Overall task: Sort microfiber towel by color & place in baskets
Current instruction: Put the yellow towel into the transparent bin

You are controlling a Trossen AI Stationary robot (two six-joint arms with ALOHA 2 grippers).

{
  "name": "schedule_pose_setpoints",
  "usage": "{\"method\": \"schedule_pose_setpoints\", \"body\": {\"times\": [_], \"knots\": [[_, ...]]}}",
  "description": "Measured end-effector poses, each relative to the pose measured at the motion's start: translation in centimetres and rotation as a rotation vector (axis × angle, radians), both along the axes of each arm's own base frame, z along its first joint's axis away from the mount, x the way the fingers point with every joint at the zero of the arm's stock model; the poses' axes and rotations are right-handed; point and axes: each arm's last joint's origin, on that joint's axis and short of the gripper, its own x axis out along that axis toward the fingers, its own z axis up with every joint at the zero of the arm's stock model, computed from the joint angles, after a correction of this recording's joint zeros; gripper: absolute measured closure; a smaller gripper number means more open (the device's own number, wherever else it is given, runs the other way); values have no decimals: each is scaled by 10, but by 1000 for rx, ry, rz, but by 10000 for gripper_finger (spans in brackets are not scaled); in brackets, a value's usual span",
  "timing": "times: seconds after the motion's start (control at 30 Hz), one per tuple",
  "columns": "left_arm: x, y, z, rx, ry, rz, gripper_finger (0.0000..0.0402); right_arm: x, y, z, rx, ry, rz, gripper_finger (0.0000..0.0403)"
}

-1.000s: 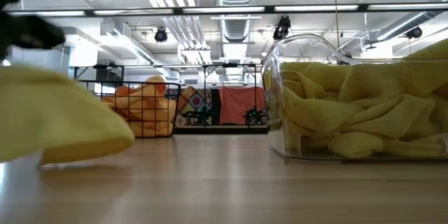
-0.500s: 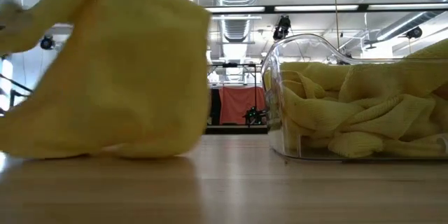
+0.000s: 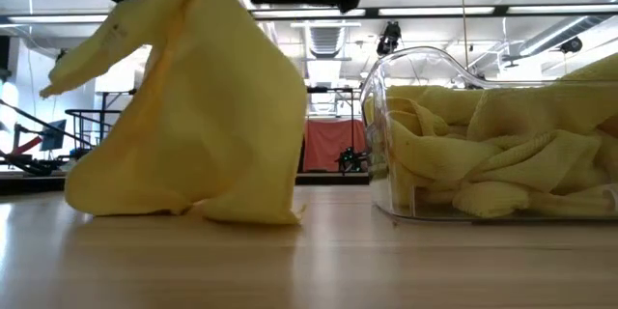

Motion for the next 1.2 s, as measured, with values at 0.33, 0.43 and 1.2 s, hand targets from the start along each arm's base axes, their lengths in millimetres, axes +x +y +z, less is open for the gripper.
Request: {"method": "schedule_pose_setpoints", "body": {"times": [0.33,0.43,1.2], "knots": [[7,0,6,2,-65,-18,402,18,-8,-25,10,-27,-31,120],[8,0,8,29,-75,-37,402,19,-10,-24,19,-41,-37,141],[12,7,42,213,-66,-216,268,6,10,44,-27,-32,-7,394]]}}
